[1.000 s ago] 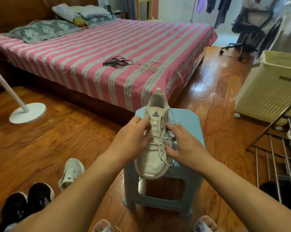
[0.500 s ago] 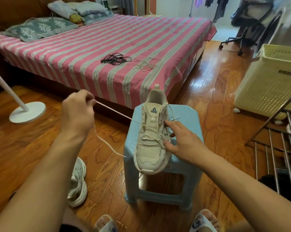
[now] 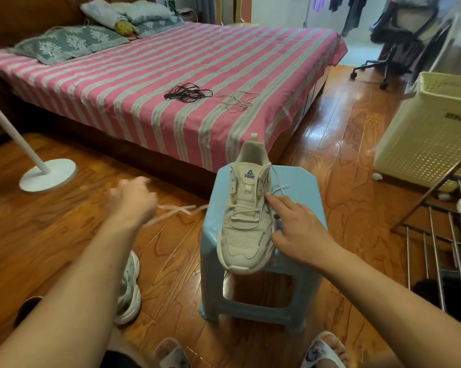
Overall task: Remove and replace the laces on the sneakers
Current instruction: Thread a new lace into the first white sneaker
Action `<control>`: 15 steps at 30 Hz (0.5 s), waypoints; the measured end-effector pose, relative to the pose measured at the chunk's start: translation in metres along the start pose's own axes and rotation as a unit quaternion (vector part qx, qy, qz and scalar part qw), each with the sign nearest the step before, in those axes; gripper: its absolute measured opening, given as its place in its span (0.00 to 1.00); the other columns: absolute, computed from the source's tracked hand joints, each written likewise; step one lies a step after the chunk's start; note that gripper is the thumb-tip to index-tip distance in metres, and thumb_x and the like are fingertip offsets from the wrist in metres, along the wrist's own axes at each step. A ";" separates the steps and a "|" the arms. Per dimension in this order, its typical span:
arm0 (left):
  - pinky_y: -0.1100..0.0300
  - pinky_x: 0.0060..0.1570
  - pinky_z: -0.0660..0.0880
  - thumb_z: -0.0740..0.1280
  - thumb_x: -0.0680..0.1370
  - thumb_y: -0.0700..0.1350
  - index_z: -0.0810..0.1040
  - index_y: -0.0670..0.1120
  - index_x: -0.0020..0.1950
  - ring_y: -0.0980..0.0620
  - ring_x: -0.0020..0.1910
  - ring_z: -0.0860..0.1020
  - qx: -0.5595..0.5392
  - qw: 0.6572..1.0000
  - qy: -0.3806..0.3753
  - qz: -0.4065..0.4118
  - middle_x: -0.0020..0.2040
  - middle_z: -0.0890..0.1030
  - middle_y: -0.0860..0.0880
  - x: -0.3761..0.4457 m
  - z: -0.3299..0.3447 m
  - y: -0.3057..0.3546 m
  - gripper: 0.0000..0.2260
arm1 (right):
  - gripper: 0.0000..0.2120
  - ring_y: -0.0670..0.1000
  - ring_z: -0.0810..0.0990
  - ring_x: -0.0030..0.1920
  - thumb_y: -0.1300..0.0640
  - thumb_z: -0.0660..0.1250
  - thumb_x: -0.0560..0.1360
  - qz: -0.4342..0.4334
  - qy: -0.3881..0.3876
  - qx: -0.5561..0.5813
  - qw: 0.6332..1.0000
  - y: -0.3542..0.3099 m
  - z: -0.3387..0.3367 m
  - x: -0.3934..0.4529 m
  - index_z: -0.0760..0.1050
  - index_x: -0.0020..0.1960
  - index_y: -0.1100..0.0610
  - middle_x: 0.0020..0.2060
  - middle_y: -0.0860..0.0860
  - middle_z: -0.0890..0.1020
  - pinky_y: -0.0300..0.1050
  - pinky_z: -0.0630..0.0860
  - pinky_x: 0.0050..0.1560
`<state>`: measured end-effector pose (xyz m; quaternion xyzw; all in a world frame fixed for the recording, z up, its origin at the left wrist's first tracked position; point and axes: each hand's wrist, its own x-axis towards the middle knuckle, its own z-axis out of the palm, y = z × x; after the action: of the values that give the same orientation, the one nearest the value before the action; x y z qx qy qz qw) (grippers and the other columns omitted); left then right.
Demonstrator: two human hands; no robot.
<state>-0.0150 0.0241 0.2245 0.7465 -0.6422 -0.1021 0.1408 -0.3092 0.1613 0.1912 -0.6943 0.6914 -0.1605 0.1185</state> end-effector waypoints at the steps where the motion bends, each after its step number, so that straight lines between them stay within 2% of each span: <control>1: 0.59 0.50 0.75 0.65 0.83 0.46 0.72 0.51 0.75 0.50 0.59 0.75 -0.053 0.995 -0.051 0.074 0.69 0.76 0.46 -0.009 0.004 0.012 0.19 | 0.37 0.51 0.69 0.71 0.52 0.61 0.72 0.002 0.001 0.002 1.000 0.000 0.000 0.001 0.58 0.80 0.51 0.74 0.47 0.68 0.54 0.62 0.75; 2: 0.62 0.49 0.74 0.66 0.83 0.46 0.73 0.53 0.74 0.54 0.58 0.76 -0.123 0.978 -0.095 0.138 0.67 0.78 0.50 -0.020 0.007 0.028 0.19 | 0.36 0.52 0.71 0.70 0.53 0.62 0.72 0.005 0.002 0.007 1.000 -0.001 -0.001 0.001 0.59 0.80 0.51 0.73 0.47 0.69 0.54 0.63 0.74; 3: 0.62 0.52 0.76 0.67 0.83 0.47 0.75 0.54 0.72 0.57 0.57 0.78 -0.182 0.956 -0.130 0.190 0.64 0.81 0.53 -0.033 0.007 0.044 0.17 | 0.36 0.52 0.72 0.68 0.54 0.63 0.72 0.009 0.003 0.012 1.000 -0.001 -0.001 0.002 0.60 0.80 0.51 0.72 0.48 0.70 0.53 0.64 0.73; 5: 0.56 0.57 0.79 0.71 0.80 0.49 0.79 0.53 0.63 0.59 0.54 0.81 -0.221 0.926 -0.172 0.254 0.55 0.84 0.56 -0.053 0.009 0.066 0.12 | 0.35 0.52 0.74 0.66 0.56 0.65 0.73 0.012 0.005 0.021 1.000 -0.003 -0.002 0.004 0.60 0.79 0.51 0.71 0.47 0.71 0.53 0.67 0.72; 7: 0.54 0.53 0.80 0.74 0.78 0.49 0.79 0.54 0.55 0.59 0.49 0.80 -0.193 0.926 -0.180 0.271 0.49 0.82 0.56 -0.064 0.015 0.073 0.08 | 0.35 0.51 0.74 0.66 0.56 0.65 0.74 0.011 0.005 0.024 1.000 -0.004 -0.001 0.003 0.61 0.79 0.50 0.71 0.47 0.71 0.53 0.68 0.71; 9: 0.51 0.51 0.80 0.74 0.77 0.48 0.78 0.54 0.48 0.56 0.46 0.80 -0.184 0.929 -0.181 0.263 0.46 0.81 0.56 -0.066 0.017 0.072 0.06 | 0.30 0.51 0.75 0.64 0.55 0.65 0.76 0.021 0.023 0.037 0.999 -0.005 0.000 0.002 0.65 0.77 0.50 0.68 0.47 0.74 0.53 0.70 0.69; 10: 0.49 0.50 0.81 0.74 0.78 0.46 0.78 0.53 0.46 0.55 0.45 0.80 -0.188 0.930 -0.182 0.258 0.44 0.82 0.55 -0.065 0.018 0.071 0.06 | 0.24 0.50 0.77 0.61 0.52 0.64 0.78 0.033 0.048 0.061 0.996 -0.008 0.000 0.002 0.69 0.73 0.50 0.64 0.47 0.77 0.52 0.73 0.64; 12: 0.47 0.50 0.81 0.73 0.79 0.44 0.78 0.52 0.44 0.53 0.44 0.81 -0.189 0.930 -0.185 0.254 0.43 0.82 0.53 -0.064 0.017 0.071 0.06 | 0.11 0.46 0.78 0.48 0.44 0.63 0.79 0.072 0.114 0.123 0.983 -0.020 -0.002 0.008 0.77 0.56 0.49 0.50 0.46 0.79 0.48 0.76 0.49; 13: 0.48 0.50 0.81 0.72 0.79 0.44 0.78 0.52 0.45 0.53 0.44 0.81 -0.185 0.931 -0.185 0.253 0.43 0.82 0.52 -0.064 0.017 0.072 0.06 | 0.13 0.45 0.76 0.43 0.40 0.63 0.78 0.089 0.138 0.140 0.976 -0.027 -0.003 0.015 0.75 0.48 0.49 0.44 0.45 0.77 0.46 0.73 0.42; 15: 0.50 0.50 0.81 0.71 0.80 0.44 0.78 0.53 0.46 0.53 0.45 0.81 -0.181 0.934 -0.184 0.247 0.45 0.82 0.53 -0.065 0.018 0.073 0.05 | 0.18 0.46 0.75 0.38 0.36 0.66 0.76 0.115 0.136 0.140 0.974 -0.040 -0.004 0.027 0.70 0.39 0.50 0.38 0.46 0.76 0.44 0.68 0.35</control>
<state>-0.0994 0.0772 0.2305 0.4940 -0.7919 -0.3139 0.1740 -0.2740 0.1353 0.2125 -0.5581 0.7471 -0.3338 0.1378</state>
